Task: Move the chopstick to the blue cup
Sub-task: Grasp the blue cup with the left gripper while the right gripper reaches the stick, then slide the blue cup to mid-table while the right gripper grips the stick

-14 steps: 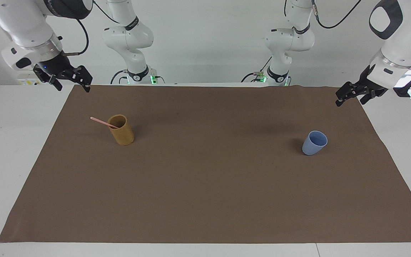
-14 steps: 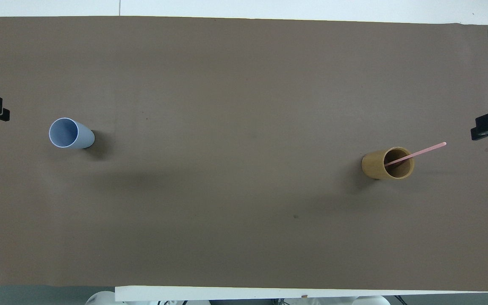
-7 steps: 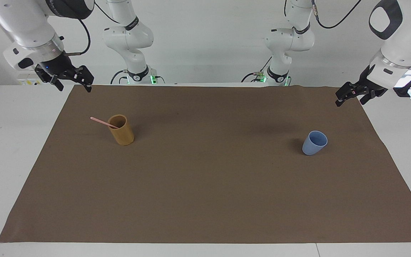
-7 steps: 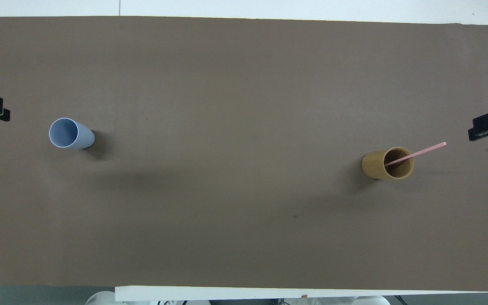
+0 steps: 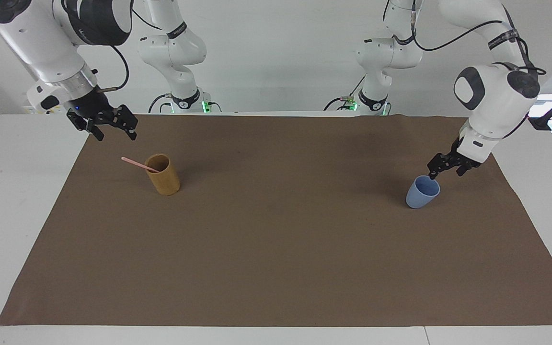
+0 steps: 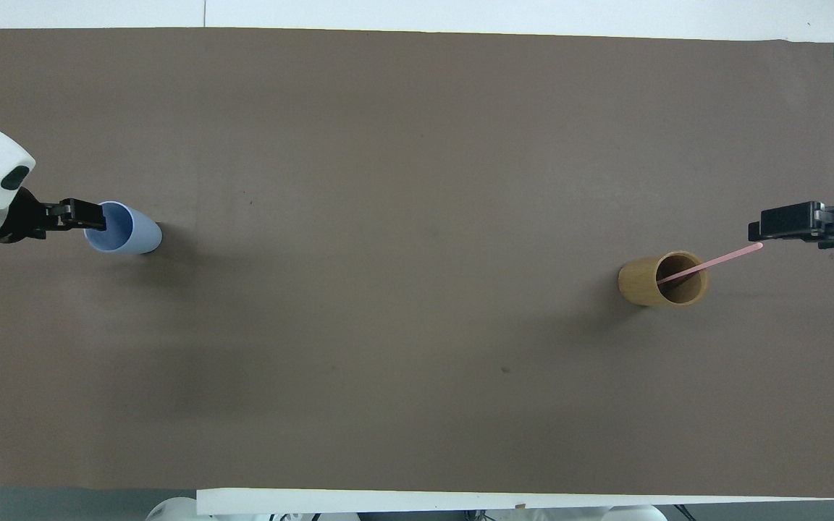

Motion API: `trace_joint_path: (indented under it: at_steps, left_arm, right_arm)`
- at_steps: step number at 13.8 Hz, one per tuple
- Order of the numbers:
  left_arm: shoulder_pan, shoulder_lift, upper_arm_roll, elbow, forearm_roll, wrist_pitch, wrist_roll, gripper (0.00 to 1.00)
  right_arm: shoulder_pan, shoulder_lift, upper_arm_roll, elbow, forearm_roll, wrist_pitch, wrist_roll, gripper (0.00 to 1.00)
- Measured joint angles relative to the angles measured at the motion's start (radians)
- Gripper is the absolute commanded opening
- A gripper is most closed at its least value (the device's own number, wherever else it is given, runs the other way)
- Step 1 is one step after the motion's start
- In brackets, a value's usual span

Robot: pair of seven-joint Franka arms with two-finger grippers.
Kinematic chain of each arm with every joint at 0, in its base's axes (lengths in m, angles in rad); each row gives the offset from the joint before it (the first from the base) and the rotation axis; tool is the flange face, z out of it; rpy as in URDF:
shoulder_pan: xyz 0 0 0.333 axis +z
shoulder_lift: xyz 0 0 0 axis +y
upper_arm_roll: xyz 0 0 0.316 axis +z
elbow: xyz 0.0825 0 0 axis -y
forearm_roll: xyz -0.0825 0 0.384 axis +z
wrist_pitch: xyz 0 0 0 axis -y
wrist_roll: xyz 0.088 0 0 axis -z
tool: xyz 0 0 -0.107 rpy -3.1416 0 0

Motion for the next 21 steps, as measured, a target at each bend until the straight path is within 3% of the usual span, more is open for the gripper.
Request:
trace_joint_path:
  at_steps: [4,8,14,17,18,20,21]
  left_arm:
    - [0.002,0.027,-0.001,-0.018,0.0,0.036,-0.013,0.0]
    - [-0.035,0.028,-0.014,-0.015,-0.002,0.055,-0.106,0.0]
    - [-0.494,0.093,-0.039,0.145,-0.062,0.039,-0.708,0.0]
    - [-0.617,0.17,-0.04,0.211,-0.069,0.039,-0.847,0.0]
    - [-0.623,0.186,-0.04,0.222,-0.07,0.038,-0.852,0.07]
    - [-0.623,0.195,-0.033,0.222,-0.071,0.035,-0.852,0.6]
    - [-0.623,0.194,-0.031,0.222,-0.072,0.035,-0.852,0.79]
  right_arm:
    - [-0.026,-0.005,-0.004,-0.1,0.06,0.121,-0.063,0.99]
    - [-0.03,0.04,-0.004,-0.161,0.11,0.234,-0.104,0.99]
    - [-0.049,0.098,-0.005,-0.192,0.212,0.285,-0.19,0.98]
    - [-0.095,0.099,-0.006,-0.223,0.213,0.284,-0.289,0.94]
    - [-0.106,0.099,-0.006,-0.226,0.213,0.28,-0.303,0.93]
    - [-0.109,0.098,-0.005,-0.227,0.213,0.264,-0.308,0.93]
    - [-0.108,0.097,-0.003,-0.227,0.213,0.259,-0.308,0.93]
